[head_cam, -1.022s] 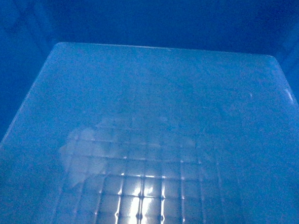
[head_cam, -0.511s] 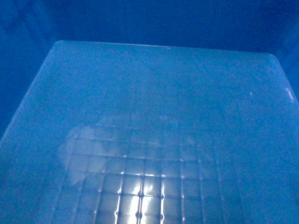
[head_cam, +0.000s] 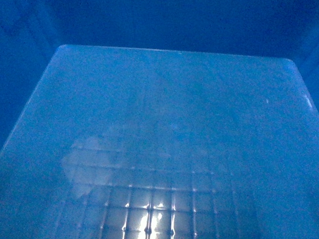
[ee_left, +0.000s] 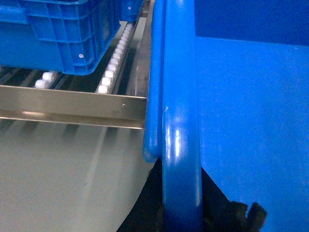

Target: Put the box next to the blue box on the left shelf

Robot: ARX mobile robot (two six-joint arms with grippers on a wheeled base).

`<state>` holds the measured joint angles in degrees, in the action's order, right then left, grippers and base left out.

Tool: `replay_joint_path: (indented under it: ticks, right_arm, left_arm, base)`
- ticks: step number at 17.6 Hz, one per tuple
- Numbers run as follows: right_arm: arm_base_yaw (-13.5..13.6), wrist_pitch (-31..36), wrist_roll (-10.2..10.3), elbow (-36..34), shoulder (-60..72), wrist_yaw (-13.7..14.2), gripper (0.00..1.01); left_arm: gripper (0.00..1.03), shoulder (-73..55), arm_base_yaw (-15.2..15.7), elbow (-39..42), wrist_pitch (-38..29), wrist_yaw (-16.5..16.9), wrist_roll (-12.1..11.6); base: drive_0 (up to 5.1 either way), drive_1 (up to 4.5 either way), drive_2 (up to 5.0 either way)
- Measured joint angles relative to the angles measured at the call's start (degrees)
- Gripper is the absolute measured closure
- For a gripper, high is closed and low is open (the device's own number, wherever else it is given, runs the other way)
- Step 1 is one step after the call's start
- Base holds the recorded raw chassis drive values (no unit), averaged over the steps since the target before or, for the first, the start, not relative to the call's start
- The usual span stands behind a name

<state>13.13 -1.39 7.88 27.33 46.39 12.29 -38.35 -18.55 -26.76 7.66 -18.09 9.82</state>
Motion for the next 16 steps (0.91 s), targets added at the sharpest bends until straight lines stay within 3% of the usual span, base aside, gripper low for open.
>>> replay_joint_path:
  ticks: [16]
  right_arm:
    - [0.0,-0.22,0.0,0.0,0.0,0.11,0.81]
  left_arm:
    - [0.95,-0.11,-0.02,0.0,0.02,0.04,0.0]
  base:
    - [0.0,4.28,-4.4]
